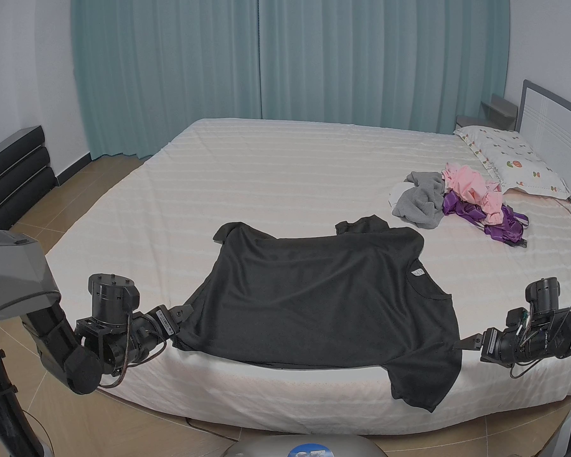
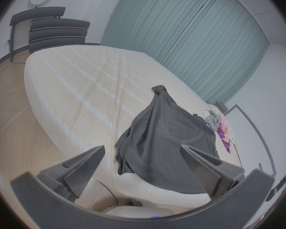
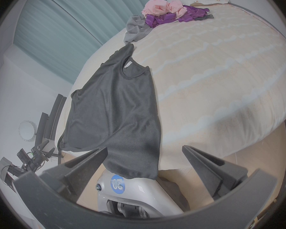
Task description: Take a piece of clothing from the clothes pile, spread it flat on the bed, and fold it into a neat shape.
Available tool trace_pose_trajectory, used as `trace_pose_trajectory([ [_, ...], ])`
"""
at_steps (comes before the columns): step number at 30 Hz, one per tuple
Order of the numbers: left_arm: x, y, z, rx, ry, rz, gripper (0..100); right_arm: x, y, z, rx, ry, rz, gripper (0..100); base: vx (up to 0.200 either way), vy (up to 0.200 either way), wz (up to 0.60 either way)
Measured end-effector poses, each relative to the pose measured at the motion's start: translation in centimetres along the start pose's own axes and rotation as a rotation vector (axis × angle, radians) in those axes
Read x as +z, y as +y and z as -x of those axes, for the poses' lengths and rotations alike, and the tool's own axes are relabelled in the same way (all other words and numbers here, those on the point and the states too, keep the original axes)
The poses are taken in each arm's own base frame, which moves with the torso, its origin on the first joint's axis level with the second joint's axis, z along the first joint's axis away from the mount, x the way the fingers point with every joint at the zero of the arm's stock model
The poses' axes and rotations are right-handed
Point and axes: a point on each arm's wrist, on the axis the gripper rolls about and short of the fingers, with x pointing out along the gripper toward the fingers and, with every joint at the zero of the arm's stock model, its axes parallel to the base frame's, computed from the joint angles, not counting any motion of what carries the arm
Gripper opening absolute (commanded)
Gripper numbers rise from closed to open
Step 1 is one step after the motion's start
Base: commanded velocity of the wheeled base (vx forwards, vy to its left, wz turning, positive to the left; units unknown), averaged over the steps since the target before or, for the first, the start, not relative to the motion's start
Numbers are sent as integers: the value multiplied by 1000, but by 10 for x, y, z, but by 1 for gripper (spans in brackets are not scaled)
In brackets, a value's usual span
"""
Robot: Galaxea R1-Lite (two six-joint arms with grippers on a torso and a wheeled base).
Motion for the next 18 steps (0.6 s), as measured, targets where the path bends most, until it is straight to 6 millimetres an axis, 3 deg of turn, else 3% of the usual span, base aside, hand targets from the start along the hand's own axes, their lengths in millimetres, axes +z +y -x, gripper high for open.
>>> trace_pose_trajectory([
  [7,7,-4,4,-19,-29,14,100,0,1,5,5,-12,3,100,0,0,0],
  [16,10,-1,4,-12,-37,25,100,0,2,6,10,-14,4,100,0,200,0],
  [18,10,-2,4,-15,-36,24,100,0,2,6,11,-15,5,100,0,0,0],
])
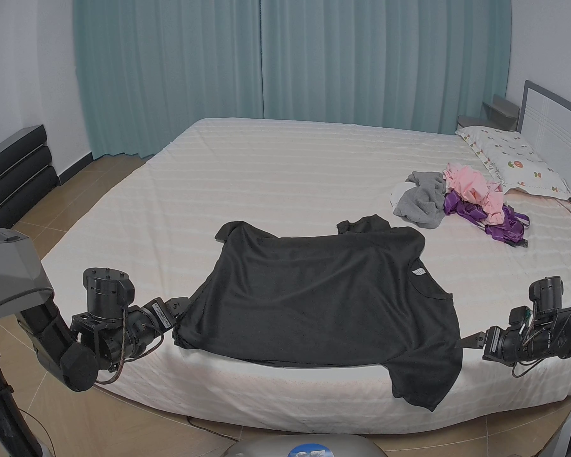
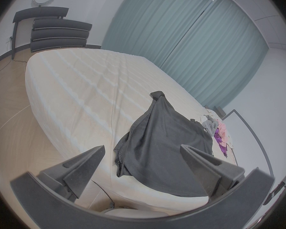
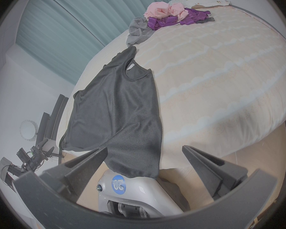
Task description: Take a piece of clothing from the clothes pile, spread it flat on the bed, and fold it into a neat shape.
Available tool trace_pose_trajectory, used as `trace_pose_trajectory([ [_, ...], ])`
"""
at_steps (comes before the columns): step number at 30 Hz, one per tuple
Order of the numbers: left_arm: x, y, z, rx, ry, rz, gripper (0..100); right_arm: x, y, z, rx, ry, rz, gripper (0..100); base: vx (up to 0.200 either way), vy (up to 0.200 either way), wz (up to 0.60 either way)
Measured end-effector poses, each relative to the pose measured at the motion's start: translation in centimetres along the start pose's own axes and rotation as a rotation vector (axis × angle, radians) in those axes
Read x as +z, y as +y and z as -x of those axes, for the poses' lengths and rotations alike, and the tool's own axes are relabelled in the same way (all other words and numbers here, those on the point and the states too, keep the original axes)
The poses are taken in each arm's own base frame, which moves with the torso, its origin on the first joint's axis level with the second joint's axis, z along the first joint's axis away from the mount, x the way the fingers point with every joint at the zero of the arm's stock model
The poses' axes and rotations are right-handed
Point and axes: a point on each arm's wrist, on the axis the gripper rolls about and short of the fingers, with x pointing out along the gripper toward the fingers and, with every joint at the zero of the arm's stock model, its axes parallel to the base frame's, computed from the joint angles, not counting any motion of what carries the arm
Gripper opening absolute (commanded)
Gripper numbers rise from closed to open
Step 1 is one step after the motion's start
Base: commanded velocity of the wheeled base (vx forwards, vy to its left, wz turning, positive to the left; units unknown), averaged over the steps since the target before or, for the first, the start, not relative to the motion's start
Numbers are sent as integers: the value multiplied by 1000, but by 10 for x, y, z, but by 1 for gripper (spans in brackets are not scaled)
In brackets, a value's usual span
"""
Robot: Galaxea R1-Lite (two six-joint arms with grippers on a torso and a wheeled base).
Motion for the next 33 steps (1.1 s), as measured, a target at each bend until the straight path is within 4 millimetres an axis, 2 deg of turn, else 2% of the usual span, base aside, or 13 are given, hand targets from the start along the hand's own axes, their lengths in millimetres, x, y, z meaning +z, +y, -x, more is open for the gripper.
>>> trace_pose_trajectory([
  [7,-2,-1,-2,-1,7,-4,100,0,0,0,1,-1,1,100,0,0,0],
  [20,-10,-4,-3,-11,30,-14,100,3,4,2,17,-17,-20,100,200,0,0],
  [33,-10,-7,-9,-22,33,58,100,4,5,2,20,-18,-27,100,0,0,0],
])
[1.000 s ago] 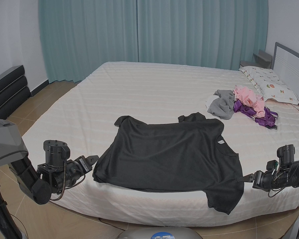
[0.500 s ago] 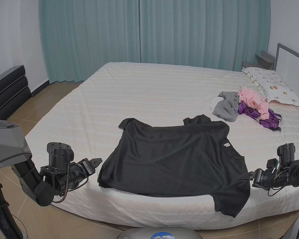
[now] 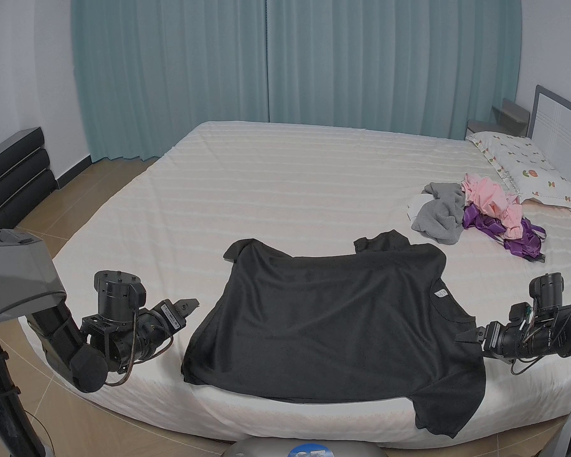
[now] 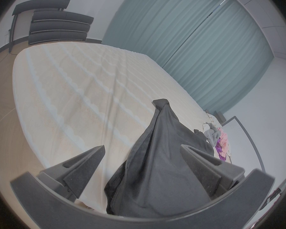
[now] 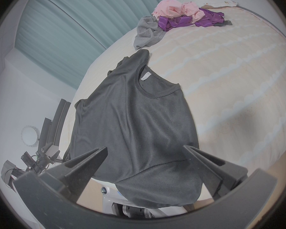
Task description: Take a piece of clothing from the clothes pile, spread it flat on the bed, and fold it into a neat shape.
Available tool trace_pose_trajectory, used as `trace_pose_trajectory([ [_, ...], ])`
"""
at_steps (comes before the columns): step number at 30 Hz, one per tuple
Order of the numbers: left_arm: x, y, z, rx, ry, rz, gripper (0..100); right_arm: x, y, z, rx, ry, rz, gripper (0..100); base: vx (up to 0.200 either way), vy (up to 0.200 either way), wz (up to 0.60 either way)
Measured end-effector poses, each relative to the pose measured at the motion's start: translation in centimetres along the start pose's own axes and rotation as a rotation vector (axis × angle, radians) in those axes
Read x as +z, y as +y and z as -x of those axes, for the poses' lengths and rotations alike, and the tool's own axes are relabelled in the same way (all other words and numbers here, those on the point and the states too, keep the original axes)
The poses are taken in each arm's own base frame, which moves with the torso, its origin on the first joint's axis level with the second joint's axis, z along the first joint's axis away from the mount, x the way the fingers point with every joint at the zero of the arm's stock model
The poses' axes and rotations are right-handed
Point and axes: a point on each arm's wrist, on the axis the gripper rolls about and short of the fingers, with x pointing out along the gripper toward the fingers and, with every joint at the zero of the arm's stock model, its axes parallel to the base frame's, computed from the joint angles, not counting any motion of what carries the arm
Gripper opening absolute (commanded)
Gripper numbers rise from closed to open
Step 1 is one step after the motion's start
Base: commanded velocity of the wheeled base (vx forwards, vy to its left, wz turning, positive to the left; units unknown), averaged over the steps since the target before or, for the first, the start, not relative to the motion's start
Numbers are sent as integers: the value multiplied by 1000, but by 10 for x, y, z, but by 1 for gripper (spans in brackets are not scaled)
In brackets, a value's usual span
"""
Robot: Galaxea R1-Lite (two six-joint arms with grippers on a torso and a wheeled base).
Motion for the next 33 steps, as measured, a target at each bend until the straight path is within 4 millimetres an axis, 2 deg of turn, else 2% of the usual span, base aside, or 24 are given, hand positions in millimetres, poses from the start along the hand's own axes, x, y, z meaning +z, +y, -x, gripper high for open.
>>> trace_pose_trajectory([
  [8,10,-11,-9,-40,-36,32,100,1,2,0,11,-2,-12,100,0,0,0],
  [14,26,-28,-27,-78,-78,39,100,1,3,0,14,-1,-15,100,0,0,0],
  [26,76,-75,-91,-148,-144,49,100,1,3,0,17,1,-32,100,0,0,0],
  [33,77,-82,-144,-153,-123,44,100,0,3,-1,20,6,-35,100,0,0,0],
])
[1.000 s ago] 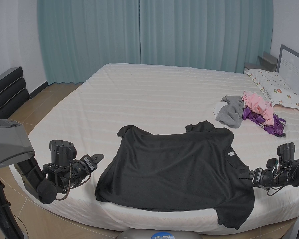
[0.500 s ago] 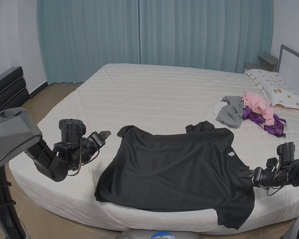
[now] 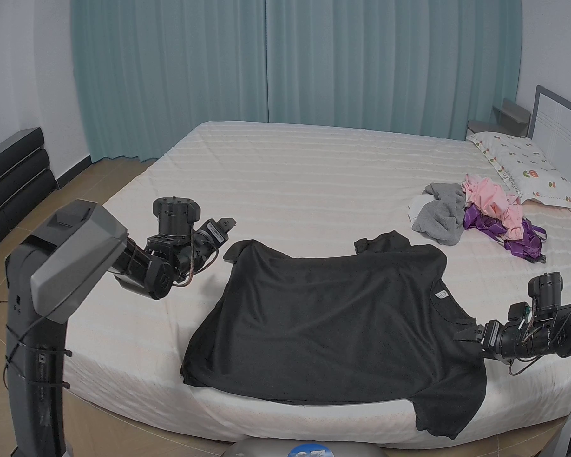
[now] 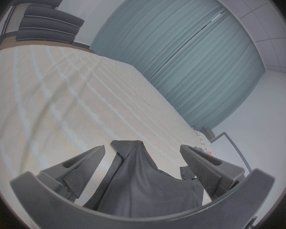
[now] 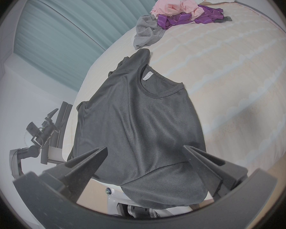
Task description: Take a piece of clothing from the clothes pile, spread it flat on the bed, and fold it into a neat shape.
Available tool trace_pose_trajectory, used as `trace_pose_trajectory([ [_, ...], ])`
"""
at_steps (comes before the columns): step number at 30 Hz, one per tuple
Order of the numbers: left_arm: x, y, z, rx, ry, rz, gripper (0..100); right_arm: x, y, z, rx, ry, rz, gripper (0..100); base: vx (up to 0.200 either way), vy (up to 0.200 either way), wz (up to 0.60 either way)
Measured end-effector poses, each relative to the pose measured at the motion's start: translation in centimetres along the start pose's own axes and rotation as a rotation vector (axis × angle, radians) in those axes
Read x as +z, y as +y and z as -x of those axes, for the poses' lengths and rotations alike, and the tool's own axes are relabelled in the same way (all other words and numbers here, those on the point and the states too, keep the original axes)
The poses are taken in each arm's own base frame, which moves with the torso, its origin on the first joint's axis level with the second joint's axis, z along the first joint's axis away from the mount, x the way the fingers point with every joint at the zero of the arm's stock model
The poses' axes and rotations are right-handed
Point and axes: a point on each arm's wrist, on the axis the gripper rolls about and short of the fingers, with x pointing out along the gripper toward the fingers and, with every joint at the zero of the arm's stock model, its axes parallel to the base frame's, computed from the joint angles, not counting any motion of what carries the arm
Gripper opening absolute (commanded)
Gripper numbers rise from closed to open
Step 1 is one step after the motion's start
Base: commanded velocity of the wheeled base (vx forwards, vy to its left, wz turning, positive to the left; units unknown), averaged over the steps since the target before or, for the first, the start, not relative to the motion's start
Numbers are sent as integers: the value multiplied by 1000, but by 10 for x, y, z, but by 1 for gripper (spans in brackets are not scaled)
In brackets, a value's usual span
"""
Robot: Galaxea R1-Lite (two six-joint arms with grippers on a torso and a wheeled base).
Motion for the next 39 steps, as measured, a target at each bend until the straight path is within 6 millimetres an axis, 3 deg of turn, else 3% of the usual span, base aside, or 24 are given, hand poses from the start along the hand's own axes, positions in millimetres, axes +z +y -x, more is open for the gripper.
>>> trace_pose_trajectory([
  [5,-12,9,-30,5,15,-7,100,0,0,-1,0,4,-2,100,0,0,0],
  [11,-25,17,-52,24,43,-37,100,-1,-1,-1,-2,7,-4,100,0,0,0],
  [28,-45,27,-81,29,63,-46,100,-1,-1,-2,-3,11,-4,100,0,0,0],
  [29,-46,27,-83,29,63,-46,0,-1,-1,-2,-4,12,-4,100,0,0,0],
  [39,-49,30,-89,29,52,-45,0,-2,-2,-5,-5,23,-4,100,0,0,0],
])
